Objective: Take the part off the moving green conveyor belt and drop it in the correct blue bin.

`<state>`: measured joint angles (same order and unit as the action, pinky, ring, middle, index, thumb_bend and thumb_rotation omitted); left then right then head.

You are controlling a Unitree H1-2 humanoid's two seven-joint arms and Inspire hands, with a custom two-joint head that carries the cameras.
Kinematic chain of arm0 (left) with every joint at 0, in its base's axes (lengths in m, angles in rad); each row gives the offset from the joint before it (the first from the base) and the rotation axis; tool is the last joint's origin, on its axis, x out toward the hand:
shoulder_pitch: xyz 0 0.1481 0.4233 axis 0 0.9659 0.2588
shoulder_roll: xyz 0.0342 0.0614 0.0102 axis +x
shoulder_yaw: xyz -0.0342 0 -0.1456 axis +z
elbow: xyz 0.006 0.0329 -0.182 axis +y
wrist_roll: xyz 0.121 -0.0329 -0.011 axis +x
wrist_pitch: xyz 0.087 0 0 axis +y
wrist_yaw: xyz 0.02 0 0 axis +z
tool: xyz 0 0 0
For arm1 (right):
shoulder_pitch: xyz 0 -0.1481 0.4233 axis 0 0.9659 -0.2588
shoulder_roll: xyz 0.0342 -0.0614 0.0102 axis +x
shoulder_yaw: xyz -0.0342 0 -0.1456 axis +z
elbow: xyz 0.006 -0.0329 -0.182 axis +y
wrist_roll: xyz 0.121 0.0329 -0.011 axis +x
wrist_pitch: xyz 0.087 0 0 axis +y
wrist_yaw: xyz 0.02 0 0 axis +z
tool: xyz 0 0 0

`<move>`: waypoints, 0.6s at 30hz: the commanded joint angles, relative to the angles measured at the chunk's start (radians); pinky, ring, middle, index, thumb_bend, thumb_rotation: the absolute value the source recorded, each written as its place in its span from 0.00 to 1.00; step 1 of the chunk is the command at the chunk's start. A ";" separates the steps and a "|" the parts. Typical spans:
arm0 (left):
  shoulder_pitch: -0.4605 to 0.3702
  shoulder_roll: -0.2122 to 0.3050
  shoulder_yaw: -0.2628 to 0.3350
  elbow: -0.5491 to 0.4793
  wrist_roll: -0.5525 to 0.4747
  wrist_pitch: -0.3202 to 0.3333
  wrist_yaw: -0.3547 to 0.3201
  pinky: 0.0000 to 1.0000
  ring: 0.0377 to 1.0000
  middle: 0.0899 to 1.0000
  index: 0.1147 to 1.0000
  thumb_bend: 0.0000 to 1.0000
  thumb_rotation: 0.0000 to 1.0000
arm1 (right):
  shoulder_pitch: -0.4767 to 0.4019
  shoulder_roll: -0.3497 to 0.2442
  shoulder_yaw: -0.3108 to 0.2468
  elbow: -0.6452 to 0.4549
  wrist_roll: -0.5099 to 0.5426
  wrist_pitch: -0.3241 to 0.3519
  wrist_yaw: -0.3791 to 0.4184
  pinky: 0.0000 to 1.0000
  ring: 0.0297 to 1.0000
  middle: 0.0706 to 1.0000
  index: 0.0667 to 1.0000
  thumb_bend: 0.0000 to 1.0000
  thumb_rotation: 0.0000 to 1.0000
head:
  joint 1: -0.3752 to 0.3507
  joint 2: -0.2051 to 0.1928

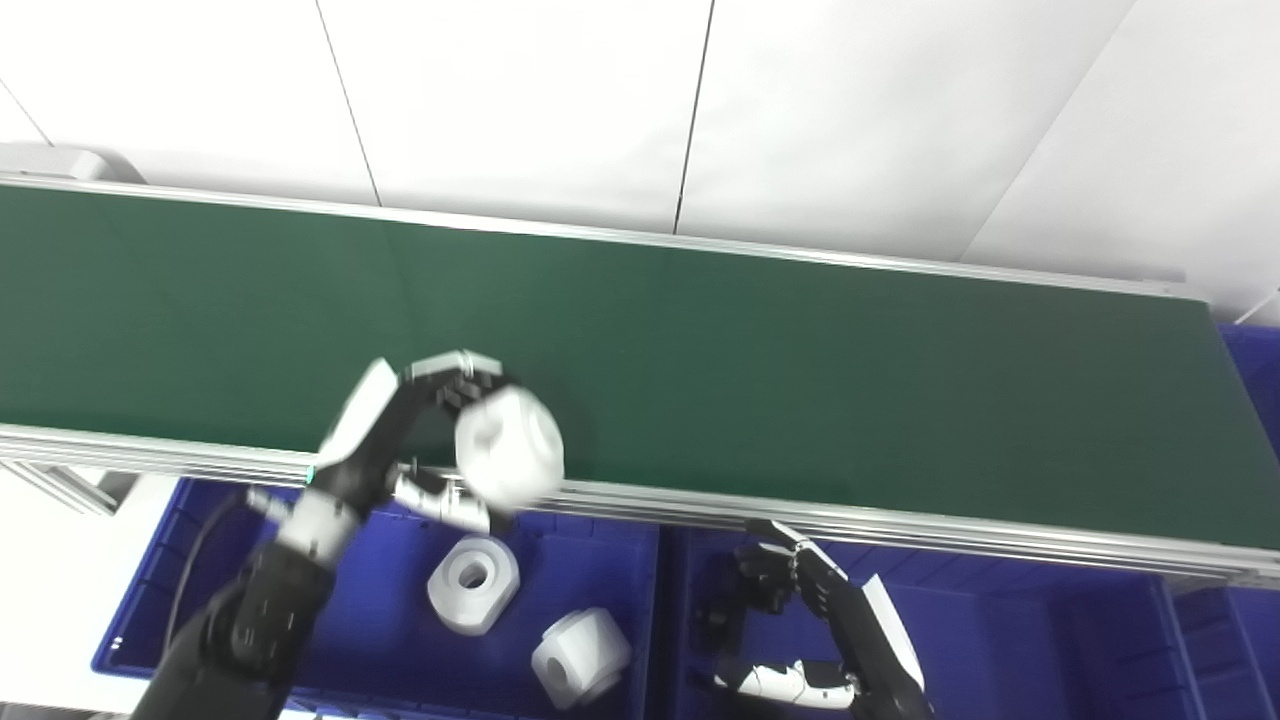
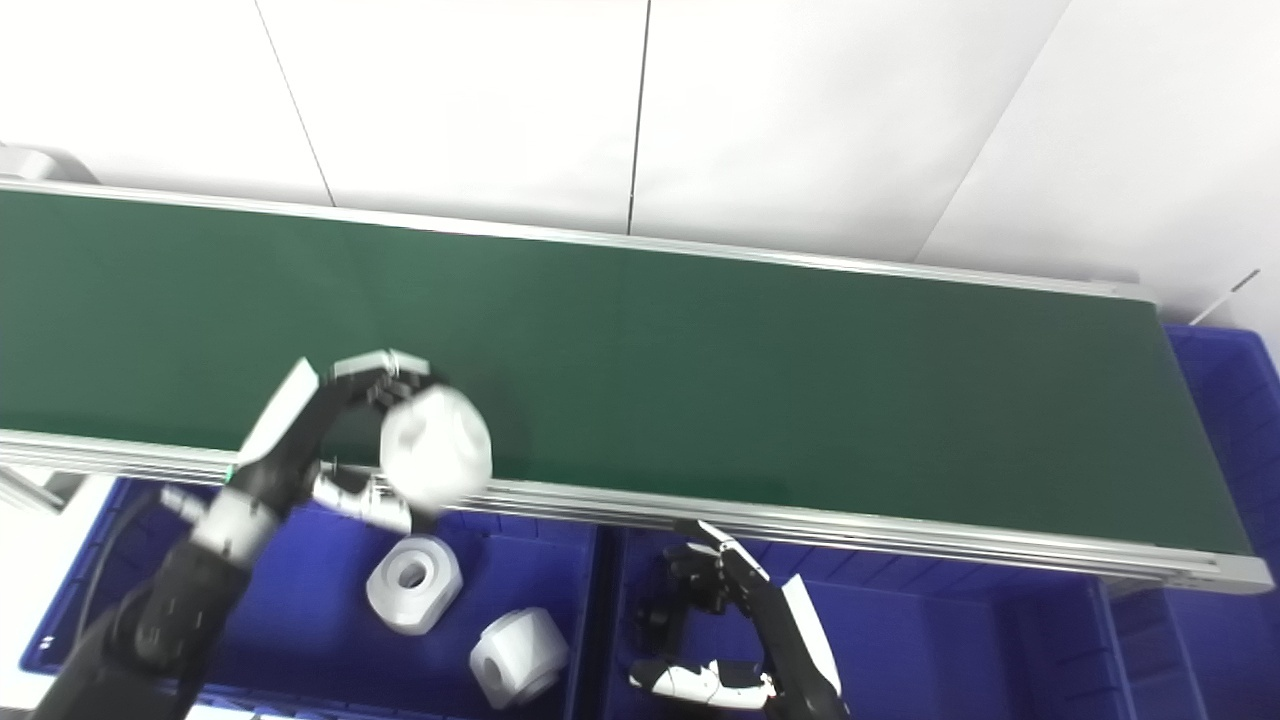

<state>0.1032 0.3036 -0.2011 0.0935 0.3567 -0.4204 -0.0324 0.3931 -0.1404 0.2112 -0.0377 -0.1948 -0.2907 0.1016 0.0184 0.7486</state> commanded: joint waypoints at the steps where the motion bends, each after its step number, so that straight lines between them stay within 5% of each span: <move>1: 0.012 0.035 -0.025 -0.033 0.021 -0.049 0.028 0.46 0.51 0.43 0.44 0.52 0.00 | 0.000 -0.003 -0.006 -0.032 0.010 -0.021 -0.002 0.73 0.73 0.74 0.83 0.87 0.27 | 0.000 0.002; 11: 0.076 0.115 -0.188 0.013 -0.009 -0.049 0.068 0.48 0.50 0.44 0.44 0.52 0.00 | 0.006 0.000 -0.011 -0.045 0.011 -0.017 -0.002 0.73 0.73 0.73 0.83 0.88 0.27 | -0.012 0.006; 16: 0.089 0.110 -0.192 0.029 0.015 0.004 -0.038 0.57 0.61 0.45 0.44 0.52 0.00 | 0.010 -0.001 -0.013 -0.055 0.012 -0.006 0.000 0.75 0.73 0.73 0.83 0.88 0.27 | -0.014 0.008; 18: 0.089 0.105 -0.185 0.023 0.024 0.033 -0.061 0.63 0.68 0.66 0.44 0.51 0.07 | 0.009 -0.002 -0.014 -0.055 0.017 -0.003 0.003 0.76 0.74 0.73 0.83 0.88 0.27 | -0.012 0.007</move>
<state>0.2007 0.4032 -0.3998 0.1527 0.3795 -0.3929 -0.0832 0.4009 -0.1402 0.2035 -0.0636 -0.1930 -0.2873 0.1043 0.0061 0.7547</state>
